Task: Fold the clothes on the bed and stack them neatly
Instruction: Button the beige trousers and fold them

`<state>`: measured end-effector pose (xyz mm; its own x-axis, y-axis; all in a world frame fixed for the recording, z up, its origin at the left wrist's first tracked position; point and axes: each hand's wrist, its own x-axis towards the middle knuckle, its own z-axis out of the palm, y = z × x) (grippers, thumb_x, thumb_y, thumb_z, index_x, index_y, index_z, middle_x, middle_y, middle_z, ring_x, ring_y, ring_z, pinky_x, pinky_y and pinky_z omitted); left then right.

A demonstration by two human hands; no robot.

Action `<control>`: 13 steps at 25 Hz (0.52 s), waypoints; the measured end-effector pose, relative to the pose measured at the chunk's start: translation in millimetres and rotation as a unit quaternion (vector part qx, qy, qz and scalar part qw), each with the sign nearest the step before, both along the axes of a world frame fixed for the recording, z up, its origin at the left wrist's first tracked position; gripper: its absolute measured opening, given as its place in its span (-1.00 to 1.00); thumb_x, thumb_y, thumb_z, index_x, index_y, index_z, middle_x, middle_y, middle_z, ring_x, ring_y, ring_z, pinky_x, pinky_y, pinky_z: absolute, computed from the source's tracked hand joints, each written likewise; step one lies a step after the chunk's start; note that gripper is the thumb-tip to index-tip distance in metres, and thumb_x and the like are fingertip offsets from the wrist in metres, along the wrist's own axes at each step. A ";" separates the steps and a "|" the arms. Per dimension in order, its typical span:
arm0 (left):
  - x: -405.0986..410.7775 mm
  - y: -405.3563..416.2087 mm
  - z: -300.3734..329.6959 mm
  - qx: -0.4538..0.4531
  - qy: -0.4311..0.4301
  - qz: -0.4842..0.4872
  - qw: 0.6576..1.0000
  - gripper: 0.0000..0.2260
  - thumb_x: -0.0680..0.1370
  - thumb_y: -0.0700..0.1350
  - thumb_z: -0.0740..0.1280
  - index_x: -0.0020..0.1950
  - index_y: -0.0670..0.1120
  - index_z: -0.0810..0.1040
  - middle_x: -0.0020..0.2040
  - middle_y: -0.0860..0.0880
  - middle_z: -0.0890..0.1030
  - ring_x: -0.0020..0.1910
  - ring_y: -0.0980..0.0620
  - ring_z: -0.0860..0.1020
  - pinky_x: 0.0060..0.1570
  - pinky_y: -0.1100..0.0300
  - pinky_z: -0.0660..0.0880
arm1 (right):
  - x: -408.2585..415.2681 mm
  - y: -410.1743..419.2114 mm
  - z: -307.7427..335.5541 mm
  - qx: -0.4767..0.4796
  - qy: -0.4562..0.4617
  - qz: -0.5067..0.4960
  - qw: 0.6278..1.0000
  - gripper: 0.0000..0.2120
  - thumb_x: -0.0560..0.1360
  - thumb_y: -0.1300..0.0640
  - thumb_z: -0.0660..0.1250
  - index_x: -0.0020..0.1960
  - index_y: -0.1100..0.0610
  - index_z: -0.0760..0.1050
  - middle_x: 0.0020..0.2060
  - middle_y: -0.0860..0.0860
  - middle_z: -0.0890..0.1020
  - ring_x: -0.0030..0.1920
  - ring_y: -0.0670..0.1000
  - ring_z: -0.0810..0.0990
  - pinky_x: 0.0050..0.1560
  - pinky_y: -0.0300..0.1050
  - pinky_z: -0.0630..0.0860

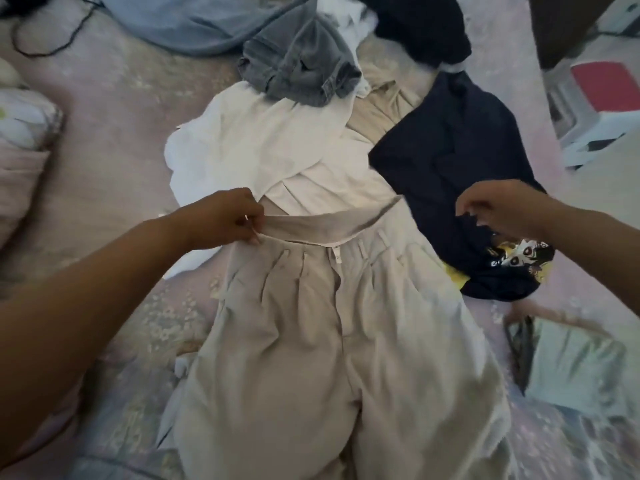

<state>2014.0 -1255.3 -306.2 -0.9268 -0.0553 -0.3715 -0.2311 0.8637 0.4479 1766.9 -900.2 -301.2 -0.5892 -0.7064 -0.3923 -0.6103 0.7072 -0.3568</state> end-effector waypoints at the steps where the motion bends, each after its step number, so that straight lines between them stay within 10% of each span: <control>1: 6.8 6.1 1.8 0.013 0.032 -0.026 0.999 -0.89 0.49 -0.40 0.46 -0.01 -0.26 0.64 0.10 -0.19 0.52 0.02 -0.21 0.56 0.07 0.02 0.48 | 9.8 -5.5 -0.7 0.026 0.023 0.051 0.998 -0.74 0.63 0.36 0.22 0.13 0.17 0.65 0.16 0.13 0.58 0.16 0.22 0.58 0.18 0.05 0.48; 7: 34.5 38.7 17.1 -0.013 0.194 -0.275 0.942 -0.90 0.47 -0.27 0.48 -0.17 -0.17 0.58 0.05 -0.16 0.65 -0.01 -0.11 0.56 -0.09 0.07 0.51 | 72.0 -72.1 -64.3 0.093 0.128 0.307 0.939 -0.42 0.61 0.27 0.24 0.60 0.00 0.24 0.61 0.00 0.21 0.53 0.14 0.30 0.44 0.15 0.27; 13: 61.2 21.0 -1.2 0.013 0.124 -0.194 0.973 -0.85 0.51 -0.33 0.46 0.02 -0.15 0.61 0.13 -0.05 0.63 0.02 -0.04 0.62 -0.06 0.15 0.55 | 47.5 -92.3 -104.8 0.207 0.217 0.297 0.906 -0.31 0.63 0.16 0.26 0.65 0.00 0.01 0.62 -0.02 0.18 0.63 0.19 -0.09 0.58 0.29 -0.19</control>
